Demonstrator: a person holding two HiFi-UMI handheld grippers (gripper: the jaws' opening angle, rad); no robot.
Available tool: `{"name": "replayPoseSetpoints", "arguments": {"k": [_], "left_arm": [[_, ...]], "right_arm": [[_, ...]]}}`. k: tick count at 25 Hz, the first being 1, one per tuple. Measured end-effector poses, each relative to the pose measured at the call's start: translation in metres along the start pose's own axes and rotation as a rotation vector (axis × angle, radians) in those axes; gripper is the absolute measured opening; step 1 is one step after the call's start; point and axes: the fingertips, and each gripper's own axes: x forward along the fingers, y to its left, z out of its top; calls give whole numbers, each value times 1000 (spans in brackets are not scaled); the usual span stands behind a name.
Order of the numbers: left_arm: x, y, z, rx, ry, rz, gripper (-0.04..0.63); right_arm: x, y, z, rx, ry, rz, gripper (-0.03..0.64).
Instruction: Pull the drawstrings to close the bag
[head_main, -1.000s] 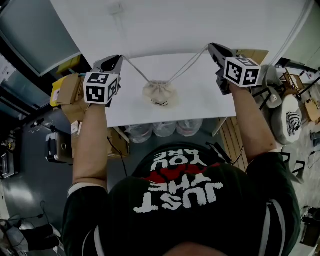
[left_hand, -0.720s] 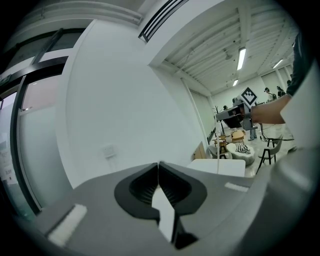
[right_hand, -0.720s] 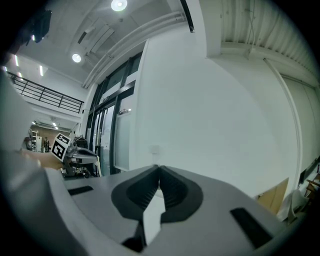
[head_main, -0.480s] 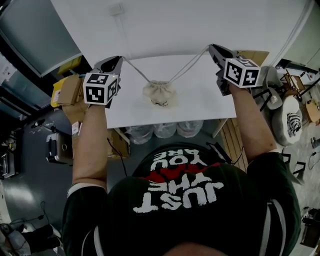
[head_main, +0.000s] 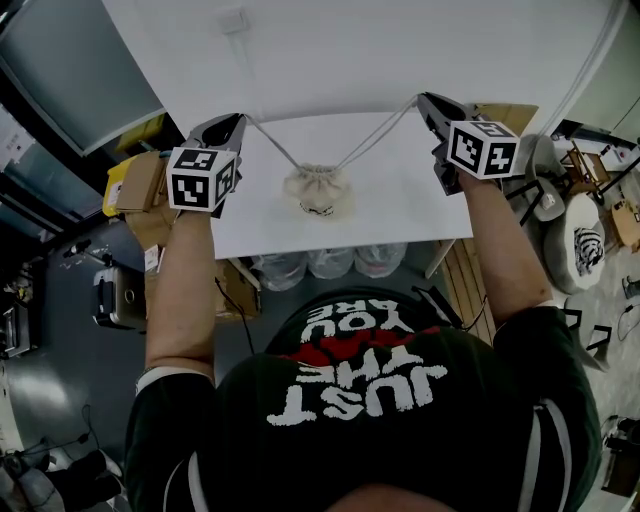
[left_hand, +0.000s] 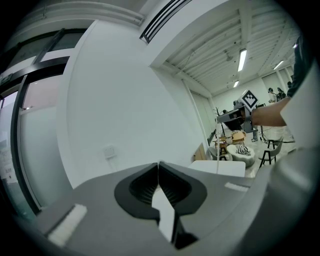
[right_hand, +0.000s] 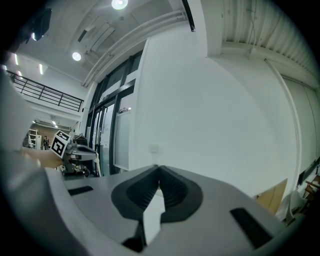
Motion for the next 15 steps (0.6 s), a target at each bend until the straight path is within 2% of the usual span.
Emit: {"name": "replayPoseSetpoints", "arguments": {"k": [15], "left_arm": [[-2, 1, 3, -12, -6, -1, 14]], "right_arm": [[-2, 0, 1, -2, 4, -1, 9]]}}
